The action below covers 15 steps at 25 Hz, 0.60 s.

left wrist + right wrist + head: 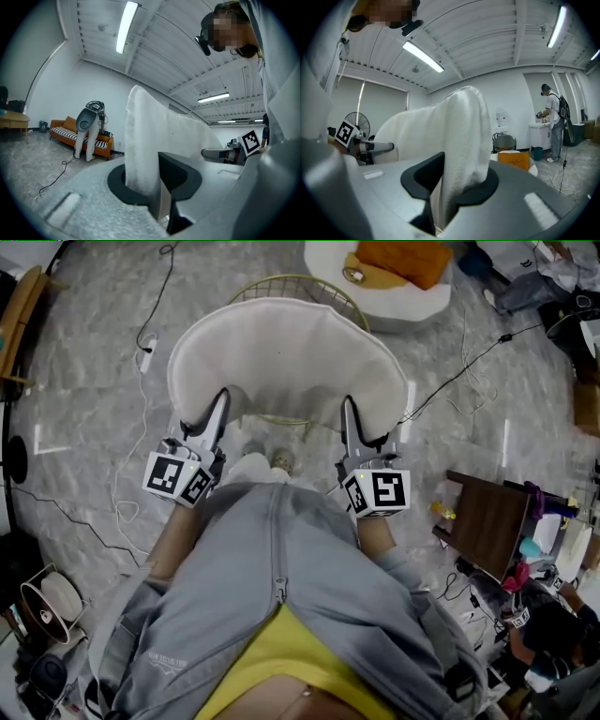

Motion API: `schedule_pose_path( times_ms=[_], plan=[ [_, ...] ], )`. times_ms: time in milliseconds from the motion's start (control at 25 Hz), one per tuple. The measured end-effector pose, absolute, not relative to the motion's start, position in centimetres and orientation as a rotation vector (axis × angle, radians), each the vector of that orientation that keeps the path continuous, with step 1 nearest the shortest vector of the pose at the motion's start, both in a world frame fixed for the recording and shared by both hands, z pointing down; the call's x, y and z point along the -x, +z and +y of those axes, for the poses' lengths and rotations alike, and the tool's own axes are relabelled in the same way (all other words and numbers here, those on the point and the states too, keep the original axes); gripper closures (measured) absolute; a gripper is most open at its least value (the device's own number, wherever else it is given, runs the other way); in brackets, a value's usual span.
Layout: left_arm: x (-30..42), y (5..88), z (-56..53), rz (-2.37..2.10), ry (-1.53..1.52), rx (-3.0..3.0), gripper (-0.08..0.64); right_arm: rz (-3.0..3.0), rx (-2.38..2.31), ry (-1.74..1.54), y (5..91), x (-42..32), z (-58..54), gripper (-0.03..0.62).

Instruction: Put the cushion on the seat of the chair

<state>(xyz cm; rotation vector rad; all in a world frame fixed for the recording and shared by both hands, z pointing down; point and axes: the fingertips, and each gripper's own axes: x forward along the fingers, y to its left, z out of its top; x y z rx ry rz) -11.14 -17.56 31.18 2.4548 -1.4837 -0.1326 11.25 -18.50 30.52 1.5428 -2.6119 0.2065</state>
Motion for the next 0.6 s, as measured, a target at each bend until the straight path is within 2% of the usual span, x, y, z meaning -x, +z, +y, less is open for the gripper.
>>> schedule_pose_path(
  times_ms=[600],
  plan=[
    [10.4, 39.4, -24.8, -1.272, -0.012, -2.398, 0.492, -2.434, -1.590, 0.387, 37.8, -12.0, -23.2, 0.508]
  ],
)
